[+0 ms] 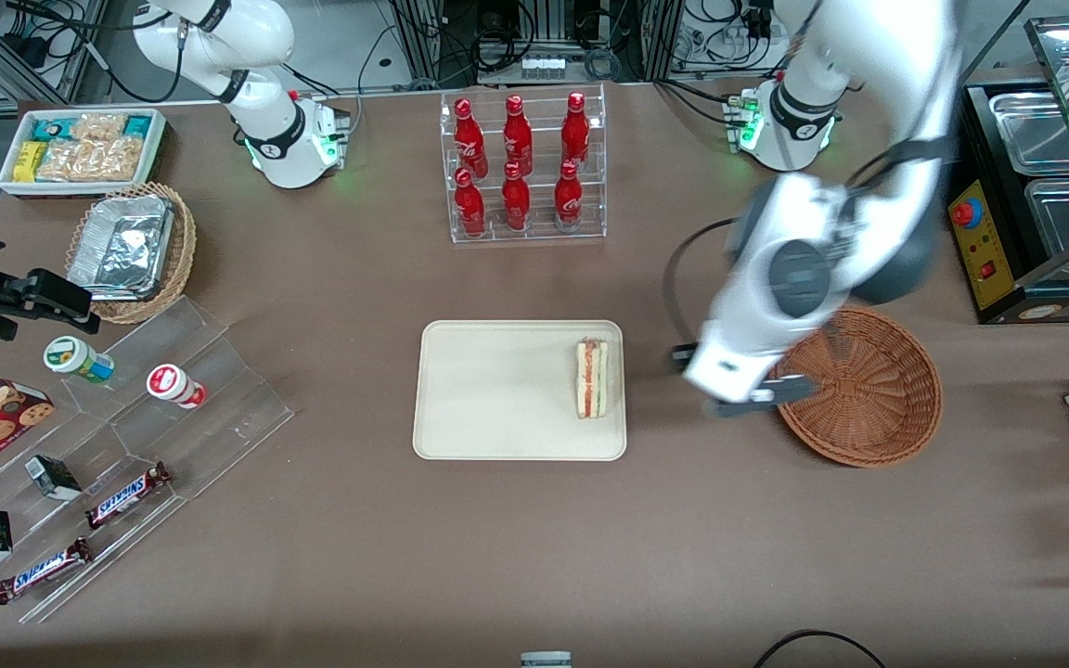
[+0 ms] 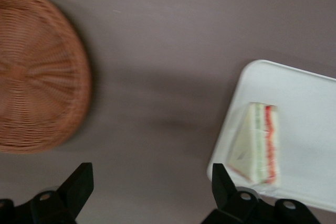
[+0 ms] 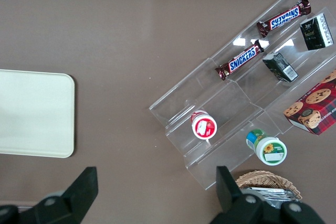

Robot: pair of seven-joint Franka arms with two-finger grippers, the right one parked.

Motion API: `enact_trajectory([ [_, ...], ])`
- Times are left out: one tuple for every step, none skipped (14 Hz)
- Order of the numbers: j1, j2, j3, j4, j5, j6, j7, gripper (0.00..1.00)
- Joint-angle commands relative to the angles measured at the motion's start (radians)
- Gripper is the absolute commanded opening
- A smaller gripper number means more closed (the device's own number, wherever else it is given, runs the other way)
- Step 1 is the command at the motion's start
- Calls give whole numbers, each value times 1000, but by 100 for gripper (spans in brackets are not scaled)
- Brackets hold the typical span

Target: Place sandwich from basket to tray

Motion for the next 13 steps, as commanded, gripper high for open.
enact_trajectory([
  [115, -167, -14, -89, 40, -86, 149, 100],
  [143, -207, -12, -89, 60, -122, 181, 100],
  [193, -250, -9, -92, 62, -143, 218, 100],
  [236, -287, -9, -92, 61, -166, 272, 100],
  [272, -318, -7, -91, 58, -188, 309, 100],
  [296, -348, -7, -89, 57, -200, 341, 100],
  [307, -370, -7, -88, 62, -205, 361, 100],
  [310, -382, -7, -83, 64, -214, 360, 100],
  [315, -390, -4, -74, 65, -237, 361, 100],
  [319, -393, 3, -57, 77, -258, 364, 100],
  [318, -395, 3, -48, 102, -271, 363, 100],
  [313, -395, 3, -39, 126, -272, 361, 100],
  [307, -390, -3, -28, 139, -285, 361, 100],
])
